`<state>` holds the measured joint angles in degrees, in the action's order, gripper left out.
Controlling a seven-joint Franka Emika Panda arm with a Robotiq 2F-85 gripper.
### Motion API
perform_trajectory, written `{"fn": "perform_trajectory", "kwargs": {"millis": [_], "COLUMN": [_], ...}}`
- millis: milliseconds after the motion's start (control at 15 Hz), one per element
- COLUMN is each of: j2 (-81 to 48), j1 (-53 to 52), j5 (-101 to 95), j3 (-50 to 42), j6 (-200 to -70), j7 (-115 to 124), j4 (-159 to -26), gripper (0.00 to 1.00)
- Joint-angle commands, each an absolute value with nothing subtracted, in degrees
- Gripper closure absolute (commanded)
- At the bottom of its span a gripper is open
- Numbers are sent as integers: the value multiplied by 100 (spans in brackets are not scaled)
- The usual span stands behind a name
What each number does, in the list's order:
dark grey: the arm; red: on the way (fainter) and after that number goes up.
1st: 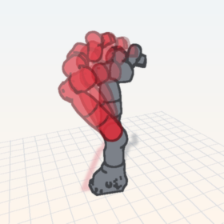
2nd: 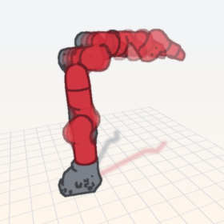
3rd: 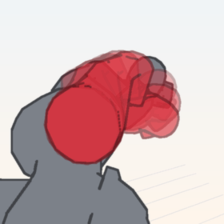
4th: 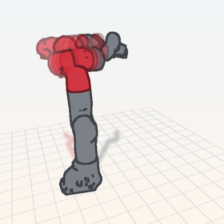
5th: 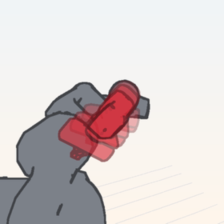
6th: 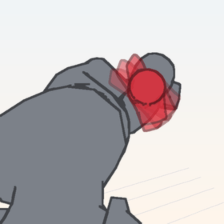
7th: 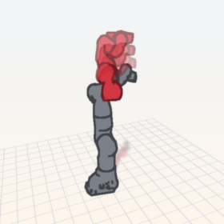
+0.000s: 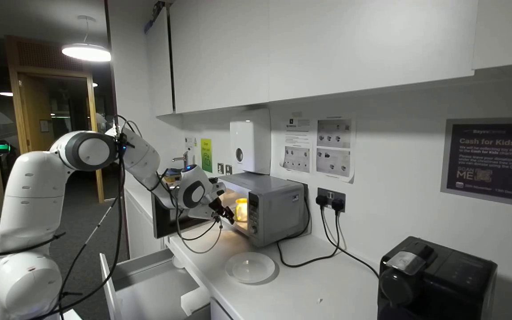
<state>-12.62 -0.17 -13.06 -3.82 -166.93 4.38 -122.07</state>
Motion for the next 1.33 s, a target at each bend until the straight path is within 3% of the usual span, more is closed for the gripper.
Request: {"fn": "perform_trajectory", "kwargs": {"millis": [0, 1267], "j2": [-1582, -2532], "j1": [-127, -189], "j5": [-1478, -1267], "j3": [-515, -635], "j6": [-16982, -17618], "j7": [690, 609], "j4": [-11901, -10682], "gripper": [0, 0]}}
